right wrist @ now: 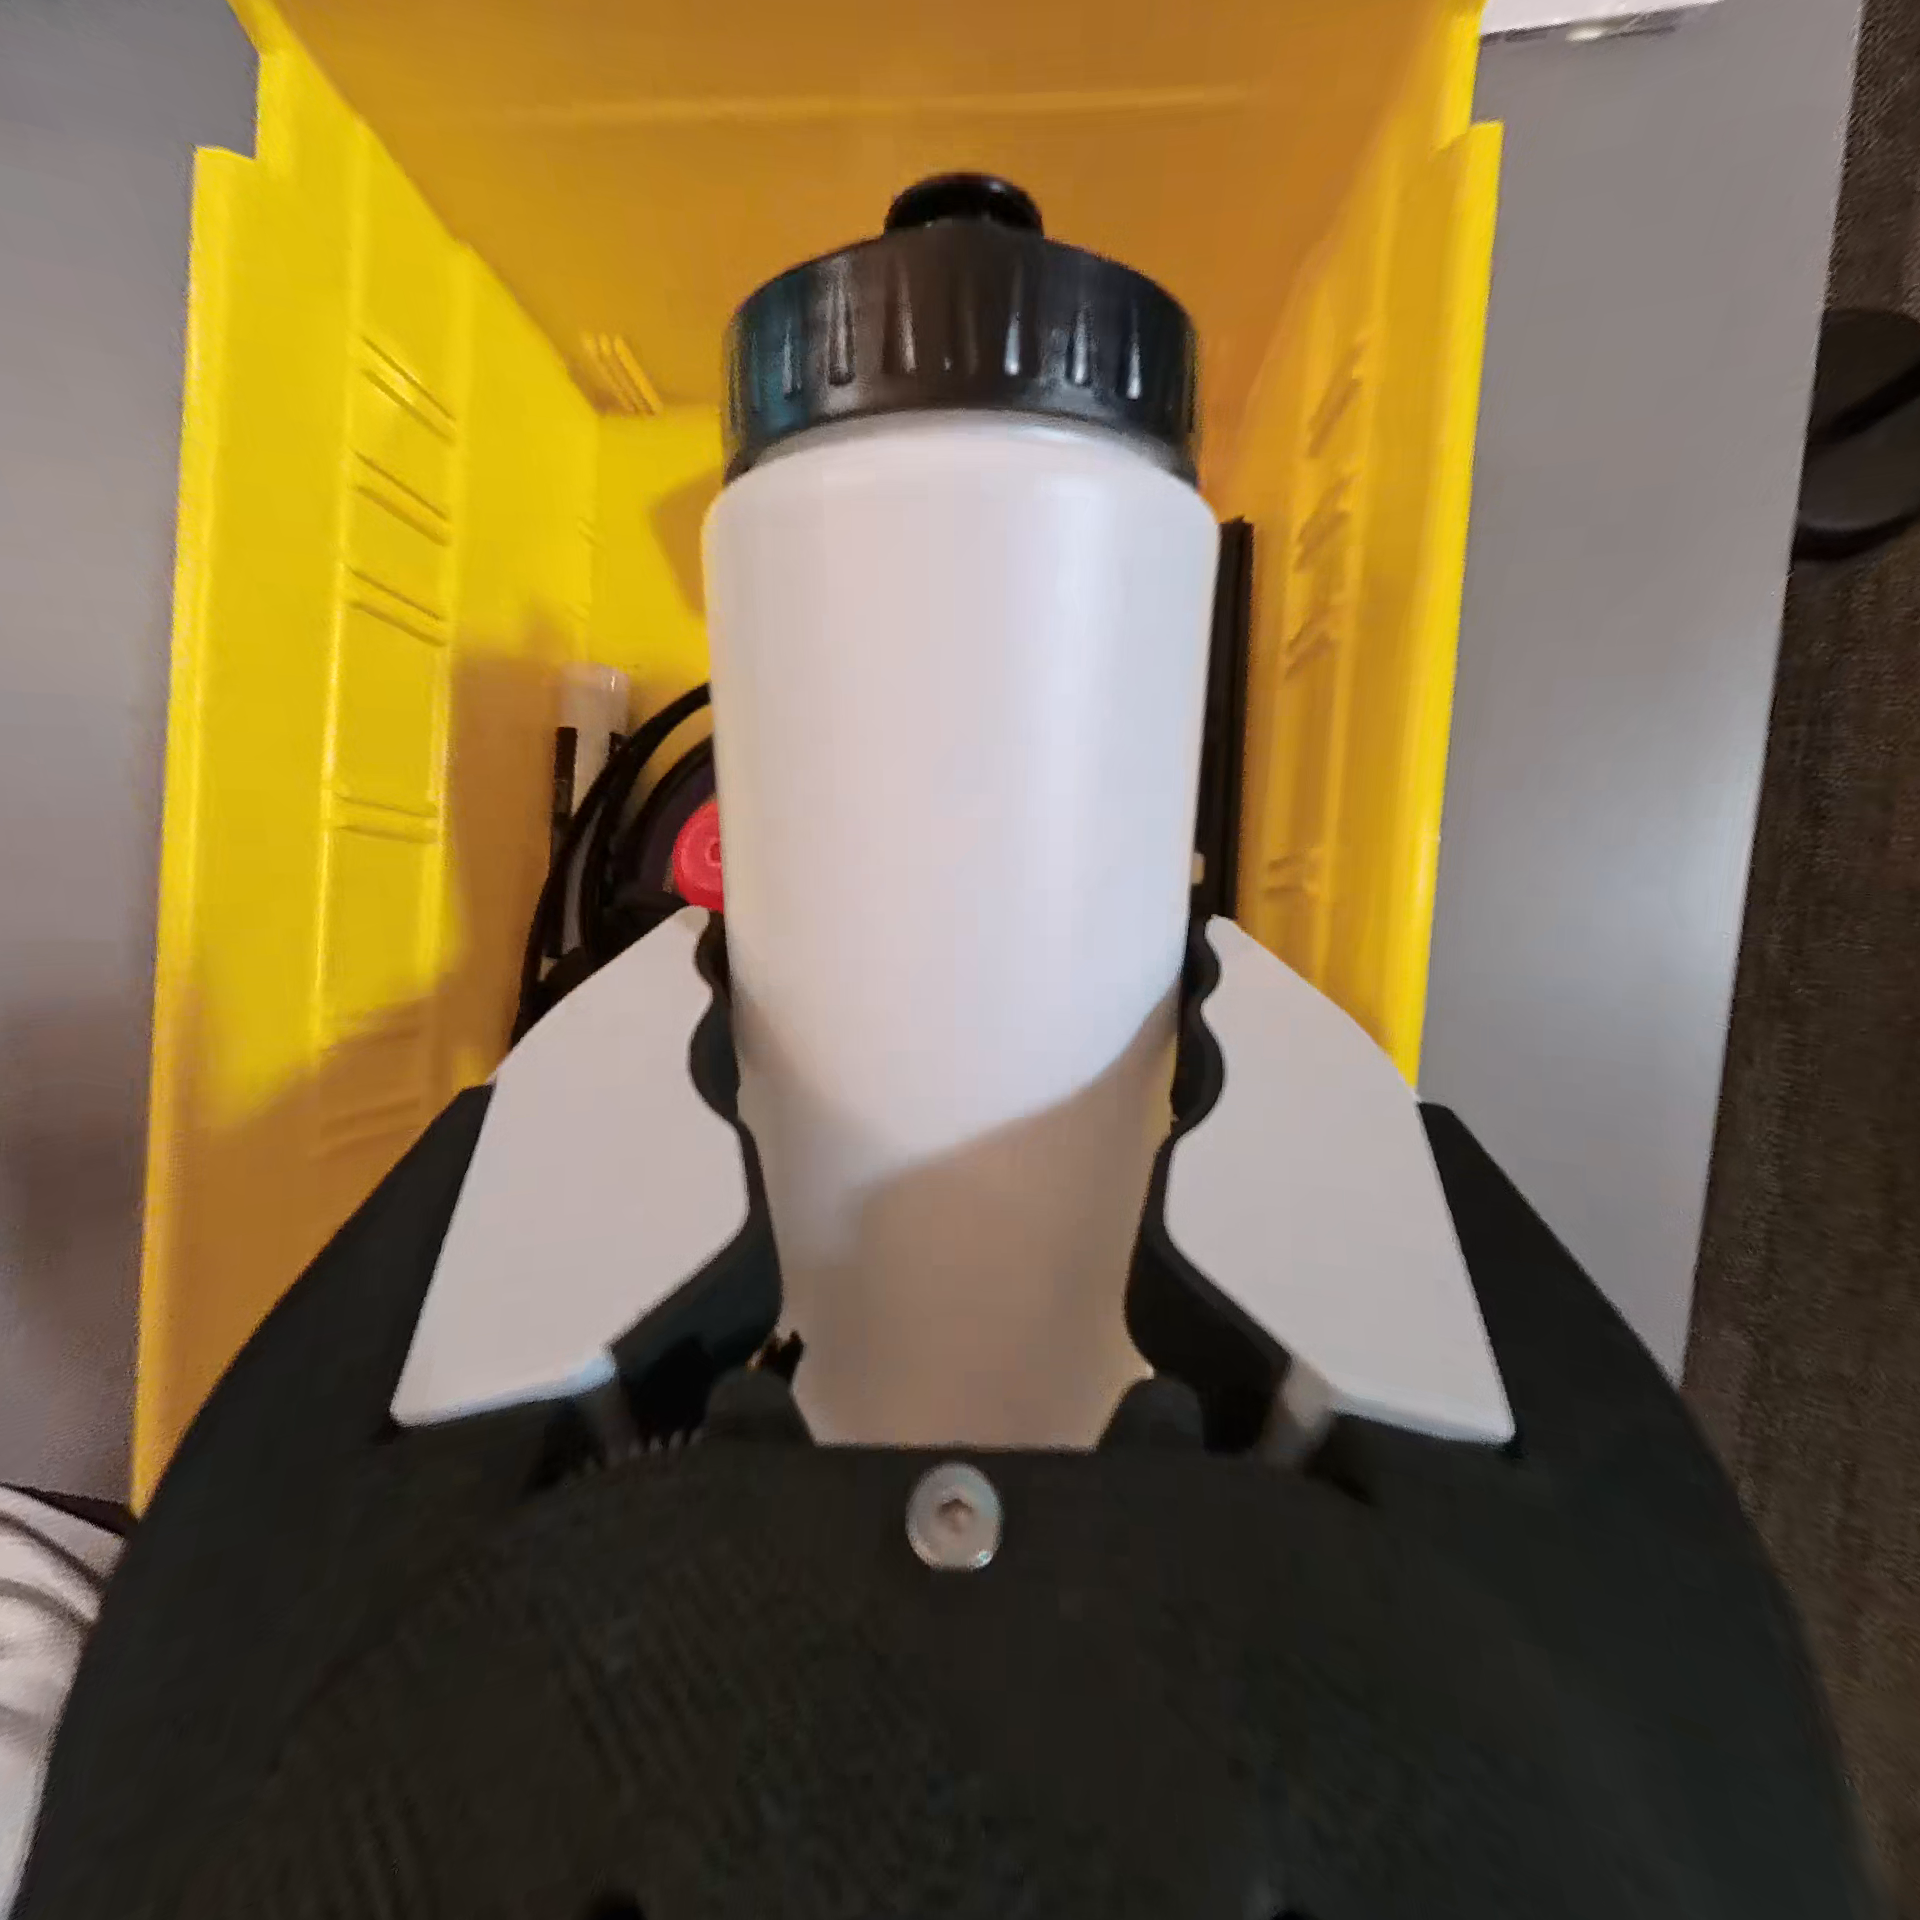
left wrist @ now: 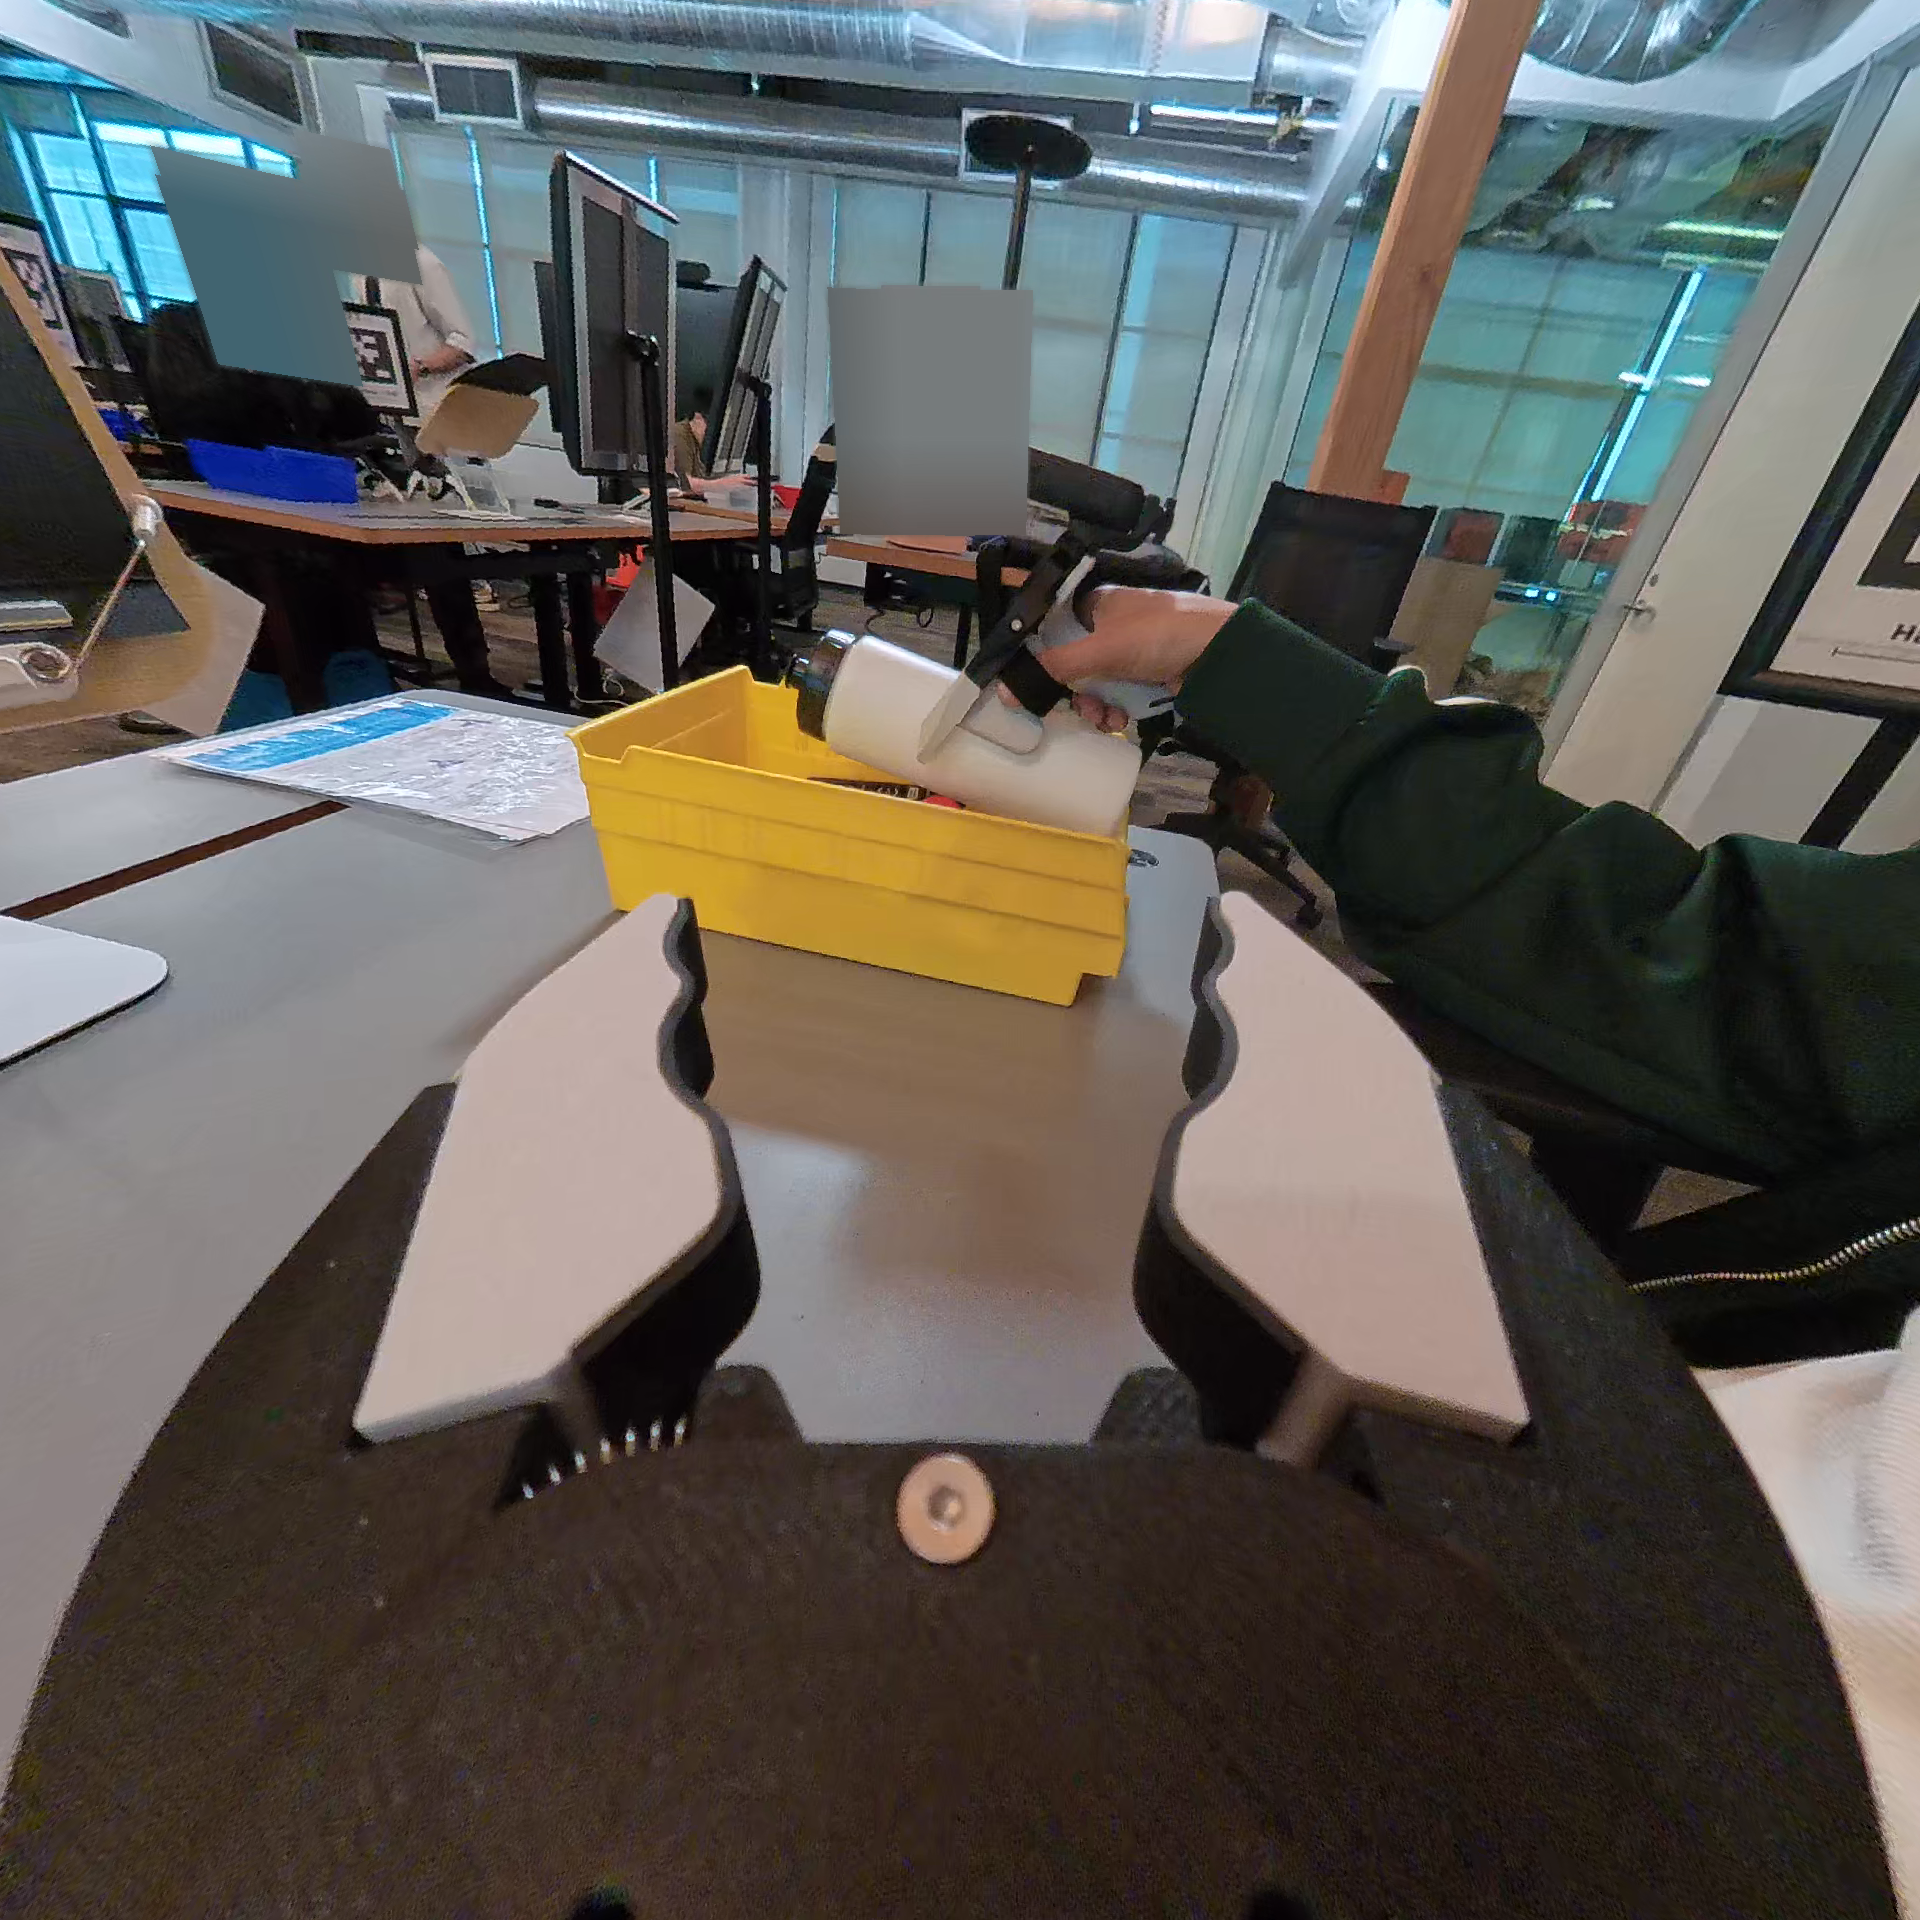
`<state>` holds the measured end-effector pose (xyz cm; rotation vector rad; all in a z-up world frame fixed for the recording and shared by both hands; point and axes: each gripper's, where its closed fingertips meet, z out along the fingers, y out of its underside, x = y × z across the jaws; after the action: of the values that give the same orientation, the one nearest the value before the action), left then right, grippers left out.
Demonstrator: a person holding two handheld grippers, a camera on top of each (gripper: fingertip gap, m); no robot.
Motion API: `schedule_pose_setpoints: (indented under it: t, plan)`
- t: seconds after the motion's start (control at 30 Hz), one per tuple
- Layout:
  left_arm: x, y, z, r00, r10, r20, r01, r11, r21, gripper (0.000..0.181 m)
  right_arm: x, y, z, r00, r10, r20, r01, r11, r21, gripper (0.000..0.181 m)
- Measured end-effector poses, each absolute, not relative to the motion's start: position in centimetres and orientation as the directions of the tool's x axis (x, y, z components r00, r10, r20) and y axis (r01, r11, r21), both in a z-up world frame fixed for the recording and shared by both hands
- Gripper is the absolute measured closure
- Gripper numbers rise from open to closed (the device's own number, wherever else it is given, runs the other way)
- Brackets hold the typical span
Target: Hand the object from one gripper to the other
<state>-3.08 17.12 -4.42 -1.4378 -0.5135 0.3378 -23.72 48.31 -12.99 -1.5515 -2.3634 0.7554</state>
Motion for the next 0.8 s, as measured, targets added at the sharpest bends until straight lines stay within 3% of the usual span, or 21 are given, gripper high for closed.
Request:
schedule_pose_setpoints:
  t: [0.2,0.33,0.43,0.53,0.6,0.7,0.8]
  plan:
    - [-3.4,17.2,-5.1,0.842,0.524,0.128,0.097,0.086,-0.992,0.091,-23.6,47.6,-10.3,-0.469,0.881,-0.062,0.721,0.341,-0.603,0.081]
    - [-3.9,16.9,-5.8,0.829,0.540,0.148,0.129,0.074,-0.989,0.091,-23.5,46.0,-6.8,-0.518,0.855,-0.013,0.613,0.360,-0.703,0.080]
    - [-4.8,16.2,-6.7,0.802,0.581,0.142,0.152,0.032,-0.988,0.091,-23.1,42.8,-2.1,-0.593,0.800,0.088,0.405,0.391,-0.827,0.078]
    - [-6.6,14.2,-8.4,0.720,0.691,0.066,0.178,-0.092,-0.980,0.089,-20.5,36.2,3.9,-0.684,0.685,0.251,0.028,0.368,-0.929,0.068]
    - [-8.4,11.8,-10.2,0.612,0.790,-0.032,0.237,-0.221,-0.946,0.083,-16.5,29.8,7.0,-0.738,0.550,0.390,-0.263,0.298,-0.918,0.050]
    - [-10.8,6.7,-12.8,0.411,0.879,-0.239,0.353,-0.396,-0.848,0.037,-9.0,20.1,5.5,-0.759,0.291,0.582,-0.509,0.292,-0.810,0.034]
    - [-11.6,2.8,-14.2,0.316,0.868,-0.383,0.434,-0.491,-0.755,0.035,-2.6,12.6,-0.3,-0.679,0.044,0.733,-0.663,0.393,-0.637,0.034]
